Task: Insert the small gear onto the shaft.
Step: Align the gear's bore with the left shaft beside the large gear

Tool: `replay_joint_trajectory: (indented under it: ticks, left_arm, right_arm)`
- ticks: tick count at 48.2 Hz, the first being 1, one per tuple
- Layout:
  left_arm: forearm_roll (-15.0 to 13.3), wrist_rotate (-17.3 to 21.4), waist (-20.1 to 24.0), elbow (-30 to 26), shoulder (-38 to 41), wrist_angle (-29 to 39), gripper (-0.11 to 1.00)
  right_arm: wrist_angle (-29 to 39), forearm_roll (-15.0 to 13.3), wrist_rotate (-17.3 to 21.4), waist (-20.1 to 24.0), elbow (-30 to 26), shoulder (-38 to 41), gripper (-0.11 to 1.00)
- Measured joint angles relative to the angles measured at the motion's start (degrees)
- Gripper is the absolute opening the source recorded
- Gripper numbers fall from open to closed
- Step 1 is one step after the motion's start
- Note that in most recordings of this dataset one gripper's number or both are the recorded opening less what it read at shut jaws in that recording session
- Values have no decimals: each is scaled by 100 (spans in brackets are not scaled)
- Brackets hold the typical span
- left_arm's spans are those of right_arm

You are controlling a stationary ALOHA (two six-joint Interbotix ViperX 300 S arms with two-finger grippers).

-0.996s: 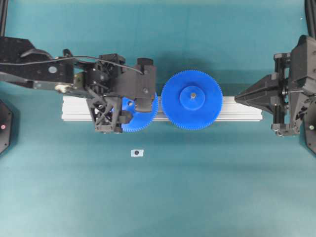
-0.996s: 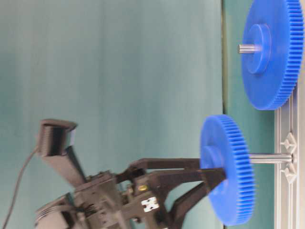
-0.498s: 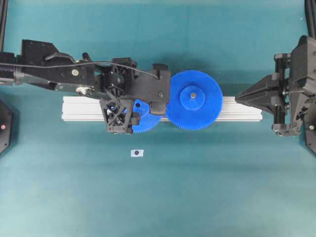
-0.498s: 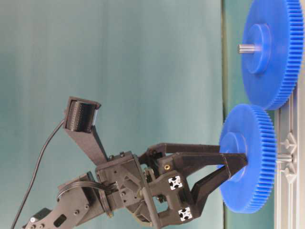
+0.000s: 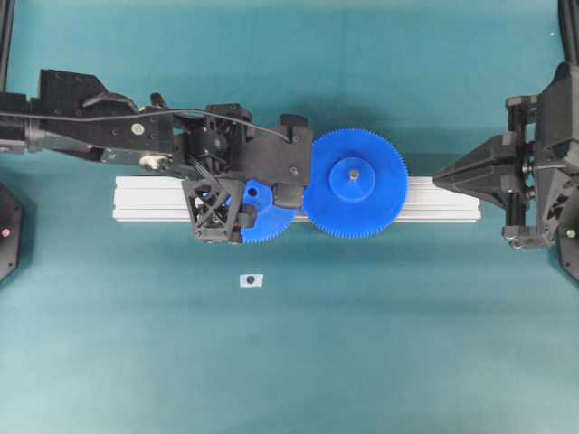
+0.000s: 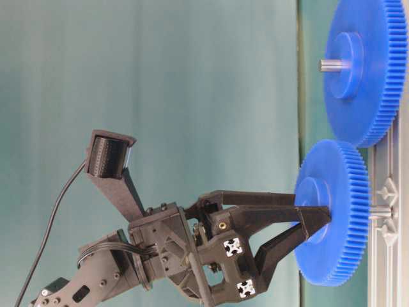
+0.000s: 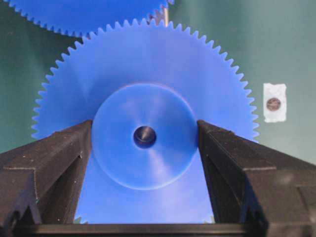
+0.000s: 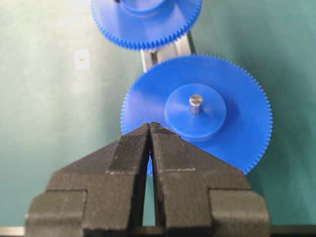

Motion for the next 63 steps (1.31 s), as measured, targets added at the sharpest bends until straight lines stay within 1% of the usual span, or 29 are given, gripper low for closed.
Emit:
replay_joint_trajectory:
  ticks: [9,20,48,63]
  left_arm:
    - [0,-62,9,0,-9,0,72]
    - [9,-237,9,18,-9,-9,72]
    - [0,-343,35,123,-62,-53,72]
    - [9,-413,26,343,-176,-193,73]
  right_arm:
    - [-9,9,0,-9,0,9,10]
    - [-9,9,0,-9,9,0,10]
    - [0,35,0,-9,26,0,10]
    - [-9,35,0,-9,26,0,10]
